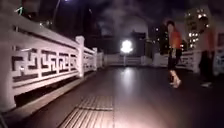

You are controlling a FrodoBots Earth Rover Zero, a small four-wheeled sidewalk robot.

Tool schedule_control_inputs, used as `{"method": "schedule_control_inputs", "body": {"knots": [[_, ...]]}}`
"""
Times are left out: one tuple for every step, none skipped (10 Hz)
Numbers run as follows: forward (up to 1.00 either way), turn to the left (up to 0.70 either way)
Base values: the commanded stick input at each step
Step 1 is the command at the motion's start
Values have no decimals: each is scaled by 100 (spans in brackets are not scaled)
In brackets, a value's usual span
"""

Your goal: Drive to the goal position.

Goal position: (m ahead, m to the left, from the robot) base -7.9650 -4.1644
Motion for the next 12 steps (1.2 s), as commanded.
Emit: {"method": "schedule_control_inputs", "body": {"knots": [[45, 0], [45, 0], [45, 0], [45, 0], [45, 0], [45, 0], [45, 0], [45, 0], [45, 0], [45, 0], [45, 0], [45, 0]]}}
